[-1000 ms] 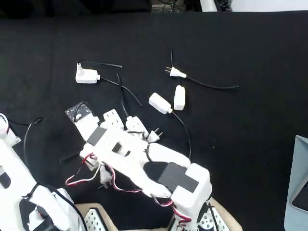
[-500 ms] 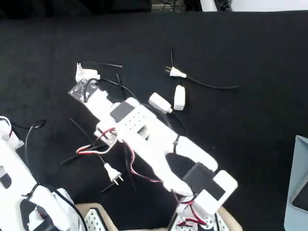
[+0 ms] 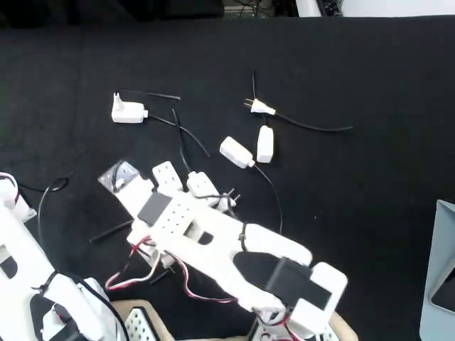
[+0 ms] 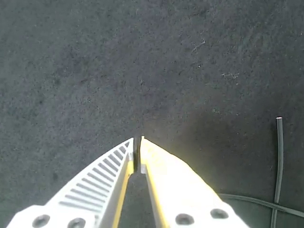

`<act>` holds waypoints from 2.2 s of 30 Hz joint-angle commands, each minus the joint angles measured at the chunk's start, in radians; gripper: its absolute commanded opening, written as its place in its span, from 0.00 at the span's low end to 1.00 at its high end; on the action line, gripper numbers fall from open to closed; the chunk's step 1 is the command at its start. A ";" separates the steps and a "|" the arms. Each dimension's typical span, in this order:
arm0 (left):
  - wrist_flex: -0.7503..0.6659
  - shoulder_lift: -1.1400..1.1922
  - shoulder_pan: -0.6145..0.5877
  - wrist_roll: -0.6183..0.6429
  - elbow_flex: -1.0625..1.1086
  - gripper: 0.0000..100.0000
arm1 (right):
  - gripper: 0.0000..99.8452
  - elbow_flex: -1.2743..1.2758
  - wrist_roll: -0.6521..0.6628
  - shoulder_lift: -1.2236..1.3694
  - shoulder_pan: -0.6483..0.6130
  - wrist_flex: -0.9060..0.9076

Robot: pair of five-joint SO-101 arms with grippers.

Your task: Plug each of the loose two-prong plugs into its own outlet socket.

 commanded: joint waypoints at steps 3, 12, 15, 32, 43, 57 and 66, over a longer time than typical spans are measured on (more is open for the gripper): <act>0.000 -0.029 -0.004 -0.008 -0.005 0.04 | 0.15 0.025 -0.008 0.024 -0.031 -0.081; 0.000 -0.029 -0.004 -0.008 -0.005 0.04 | 0.13 0.025 -0.008 -0.027 -0.103 -0.080; 0.000 -0.029 -0.004 -0.008 -0.005 0.04 | 0.13 0.035 -0.006 -0.010 -0.101 -0.074; 0.000 -0.029 -0.002 -0.008 -0.005 0.04 | 0.01 0.008 0.097 0.096 -0.008 -0.018; -0.002 -0.029 -0.002 -0.009 -0.007 0.04 | 0.01 0.004 0.193 -0.194 0.133 0.095; 0.000 -0.029 -0.002 -0.009 -0.005 0.04 | 0.01 0.082 0.374 -0.634 0.466 0.129; -0.002 -0.031 0.085 -0.008 0.045 0.04 | 0.01 0.168 0.396 -0.858 0.574 0.084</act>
